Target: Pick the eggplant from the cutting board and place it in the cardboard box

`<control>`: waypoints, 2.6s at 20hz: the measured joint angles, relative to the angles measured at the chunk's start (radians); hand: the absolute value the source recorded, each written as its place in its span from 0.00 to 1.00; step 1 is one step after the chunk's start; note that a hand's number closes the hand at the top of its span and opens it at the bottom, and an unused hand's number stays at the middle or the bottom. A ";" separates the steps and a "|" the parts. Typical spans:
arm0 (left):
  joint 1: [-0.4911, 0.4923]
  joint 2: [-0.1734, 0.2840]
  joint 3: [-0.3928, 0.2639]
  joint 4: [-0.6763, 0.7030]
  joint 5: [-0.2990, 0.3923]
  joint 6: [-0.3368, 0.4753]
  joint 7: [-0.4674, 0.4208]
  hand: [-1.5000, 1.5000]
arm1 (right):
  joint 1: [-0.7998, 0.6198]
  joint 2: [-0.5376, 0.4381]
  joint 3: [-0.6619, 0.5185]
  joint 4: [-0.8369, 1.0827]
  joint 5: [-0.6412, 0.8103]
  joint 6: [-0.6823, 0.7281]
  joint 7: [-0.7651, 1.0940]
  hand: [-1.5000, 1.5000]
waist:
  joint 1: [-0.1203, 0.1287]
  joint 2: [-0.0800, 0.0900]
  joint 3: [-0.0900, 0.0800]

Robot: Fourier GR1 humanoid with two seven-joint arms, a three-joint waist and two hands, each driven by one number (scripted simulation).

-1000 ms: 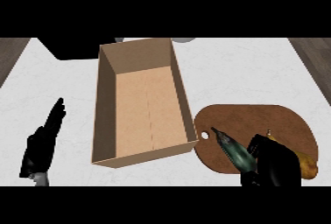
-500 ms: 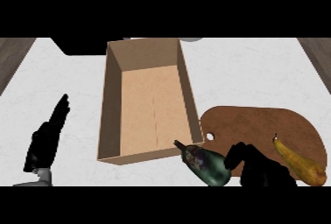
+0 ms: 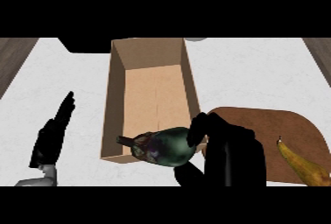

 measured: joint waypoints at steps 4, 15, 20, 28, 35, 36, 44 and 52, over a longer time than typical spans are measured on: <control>0.005 0.000 -0.005 -0.015 -0.002 -0.006 0.009 0.50 | -0.157 -0.001 -0.068 0.120 -0.094 -0.003 0.027 1.00 | 0.007 0.000 0.000; -0.022 0.008 0.002 -0.005 0.001 -0.020 0.011 0.50 | -0.432 0.001 -0.222 0.617 -0.333 -0.131 -0.021 1.00 | 0.025 0.007 0.001; -0.031 -0.001 -0.007 0.007 -0.009 -0.014 0.005 0.50 | -0.528 0.001 -0.244 0.854 -0.427 -0.220 -0.041 1.00 | 0.033 0.010 0.001; -0.036 -0.015 -0.020 0.001 -0.012 -0.015 0.013 0.50 | -0.579 0.002 -0.241 1.141 -0.569 -0.463 -0.108 0.00 | 0.044 0.013 0.001; -0.031 -0.007 -0.004 0.023 -0.010 -0.015 -0.013 0.50 | -0.617 0.001 -0.270 1.222 -0.623 -0.732 -0.176 0.00 | 0.038 0.013 0.001; -0.032 -0.004 0.000 0.019 -0.006 -0.018 -0.011 0.50 | -0.621 0.001 -0.285 1.226 -0.620 -0.771 -0.184 0.00 | 0.037 0.012 0.002; -0.009 0.009 0.025 0.009 0.007 -0.022 -0.001 0.50 | -0.534 0.002 -0.397 1.092 -0.640 -1.005 -0.307 0.00 | -0.003 0.001 0.002; 0.050 0.015 0.048 -0.011 0.013 -0.015 -0.010 0.50 | -0.263 -0.088 -0.469 0.762 -0.598 -1.059 -0.300 0.00 | -0.049 -0.014 0.001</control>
